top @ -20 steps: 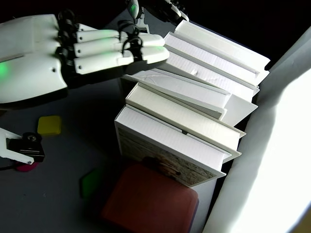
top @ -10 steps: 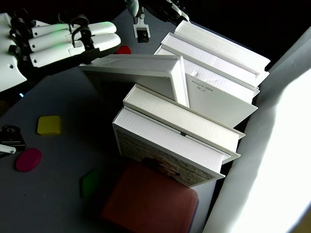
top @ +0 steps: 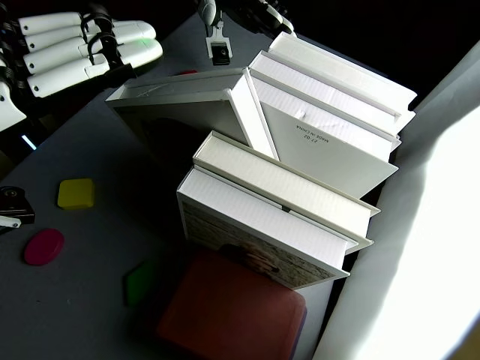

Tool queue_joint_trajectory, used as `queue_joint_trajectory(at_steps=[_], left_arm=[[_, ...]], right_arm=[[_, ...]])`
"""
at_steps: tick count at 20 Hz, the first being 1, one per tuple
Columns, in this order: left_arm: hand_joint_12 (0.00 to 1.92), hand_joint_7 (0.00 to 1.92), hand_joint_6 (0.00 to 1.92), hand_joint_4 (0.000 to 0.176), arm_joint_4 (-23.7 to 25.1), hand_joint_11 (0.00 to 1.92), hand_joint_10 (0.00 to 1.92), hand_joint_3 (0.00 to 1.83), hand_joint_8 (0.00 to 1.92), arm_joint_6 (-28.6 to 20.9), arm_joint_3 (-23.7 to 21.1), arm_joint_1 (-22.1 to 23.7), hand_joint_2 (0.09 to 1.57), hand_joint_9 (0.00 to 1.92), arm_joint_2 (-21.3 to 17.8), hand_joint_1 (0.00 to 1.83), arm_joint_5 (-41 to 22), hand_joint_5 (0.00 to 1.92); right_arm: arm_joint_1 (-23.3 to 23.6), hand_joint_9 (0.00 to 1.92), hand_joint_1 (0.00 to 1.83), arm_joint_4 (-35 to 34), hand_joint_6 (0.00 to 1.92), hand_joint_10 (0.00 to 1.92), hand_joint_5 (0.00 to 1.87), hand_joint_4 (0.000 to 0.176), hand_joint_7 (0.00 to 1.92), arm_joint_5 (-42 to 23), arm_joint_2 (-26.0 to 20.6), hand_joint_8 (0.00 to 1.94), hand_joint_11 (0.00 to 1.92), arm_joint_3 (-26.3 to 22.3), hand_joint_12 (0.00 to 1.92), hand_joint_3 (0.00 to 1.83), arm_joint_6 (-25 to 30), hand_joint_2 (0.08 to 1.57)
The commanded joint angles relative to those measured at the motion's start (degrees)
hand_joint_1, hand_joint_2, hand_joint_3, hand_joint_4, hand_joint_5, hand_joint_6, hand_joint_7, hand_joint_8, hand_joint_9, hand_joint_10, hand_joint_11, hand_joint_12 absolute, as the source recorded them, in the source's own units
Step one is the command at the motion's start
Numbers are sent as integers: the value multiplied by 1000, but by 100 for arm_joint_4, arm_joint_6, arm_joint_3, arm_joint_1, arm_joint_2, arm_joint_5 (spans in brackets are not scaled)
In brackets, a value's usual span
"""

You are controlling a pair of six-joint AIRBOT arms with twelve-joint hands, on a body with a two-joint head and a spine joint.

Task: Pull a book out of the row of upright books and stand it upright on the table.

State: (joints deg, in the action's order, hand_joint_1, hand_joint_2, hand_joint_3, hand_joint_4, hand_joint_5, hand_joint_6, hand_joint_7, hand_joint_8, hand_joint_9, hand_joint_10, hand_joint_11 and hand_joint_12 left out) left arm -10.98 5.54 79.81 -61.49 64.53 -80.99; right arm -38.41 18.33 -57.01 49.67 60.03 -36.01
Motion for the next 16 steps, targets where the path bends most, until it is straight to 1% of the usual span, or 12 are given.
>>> queue_joint_trajectory(at_steps=[1, 2, 4, 5, 6, 7, 8, 9, 10, 13, 14, 16], left_arm=[[6, 0, 3, 34, -113, 9, 0, 0, 0, -54, -6, 24, 1377, 0, 9, 317, -725, 91], [7, 0, 0, 39, -118, 9, 0, 0, 0, -54, -6, 22, 1376, 0, 10, 317, -732, 83], [13, 0, 5, 28, -120, 16, 0, 0, 0, -54, 0, 22, 1368, 0, 15, 357, -720, 96], [13, 0, 5, 28, -120, 16, 0, 0, 0, -54, 4, 22, 1368, 0, 15, 357, -714, 96], [13, 5, 7, 22, -120, 12, 0, 0, 1, -54, 12, 22, 1362, 0, 16, 390, -701, 110], [11, 1, 3, 55, -120, 3, 0, 0, 0, -54, 22, 24, 1354, 0, 17, 352, -684, 114], [11, 1, 3, 55, -120, 3, 0, 0, 0, -54, 32, 27, 1354, 0, 19, 352, -673, 114], [0, 0, 0, 95, -120, 0, 0, 0, 0, -54, 44, 33, 1350, 0, 23, 279, -664, 93], [0, 0, 0, 95, -124, 0, 0, 0, 0, -54, 50, 38, 1350, 0, 23, 279, -660, 93], [0, 0, 4, 92, -158, 0, 0, 0, 0, -54, 76, 42, 1347, 0, 27, 309, -652, 105], [0, 0, 1, 106, -162, 0, 0, 0, 0, -54, 84, 41, 1346, 0, 29, 329, -645, 99], [0, 0, 0, 106, -169, 0, 0, 0, 0, -54, 95, 41, 1346, 0, 30, 331, -644, 97]], right_arm=[[138, 0, 330, -240, 0, 0, 0, 28, 0, -728, -56, 0, 0, -4, 0, 0, 33, 1344], [187, 0, 416, -234, 0, 0, 0, 49, 0, -727, -125, 0, 0, -2, 0, 0, 38, 1298], [227, 0, 457, -160, 0, 0, 0, 152, 0, -598, -273, 0, 0, 8, 0, 0, 86, 1219], [244, 0, 457, -124, 0, 0, 0, 152, 0, -527, -296, 0, 0, 15, 0, 0, 103, 1219], [321, 0, 496, -19, 0, 0, 0, 101, 0, -308, -313, 0, 15, 57, 7, 0, 156, 1222], [429, 0, 533, 126, 0, 0, 0, 46, 0, -62, -307, 0, 26, 129, 18, 0, 257, 1211], [569, 0, 533, 295, 0, 0, 0, 46, 0, 182, -260, 0, 26, 201, 18, 0, 361, 1211], [742, 0, 802, 552, 0, 0, 0, 109, 0, 437, -199, 0, 0, 271, 0, 0, 489, 1177], [927, 0, 802, 779, 0, 0, 0, 109, 0, 716, -154, 0, 0, 303, 0, 0, 567, 1177], [1631, 0, 911, 1779, 0, 0, 0, 36, 0, 1735, -79, 0, 0, 265, 0, 0, 643, 1165], [1877, 0, 961, 2195, 0, 0, 0, 100, 0, 2020, -66, 0, 0, 223, 0, 0, 732, 1127], [2407, 0, 982, 3294, 0, 0, 0, 120, 0, 2539, -48, 0, 0, 120, 0, 0, 1194, 1124]])
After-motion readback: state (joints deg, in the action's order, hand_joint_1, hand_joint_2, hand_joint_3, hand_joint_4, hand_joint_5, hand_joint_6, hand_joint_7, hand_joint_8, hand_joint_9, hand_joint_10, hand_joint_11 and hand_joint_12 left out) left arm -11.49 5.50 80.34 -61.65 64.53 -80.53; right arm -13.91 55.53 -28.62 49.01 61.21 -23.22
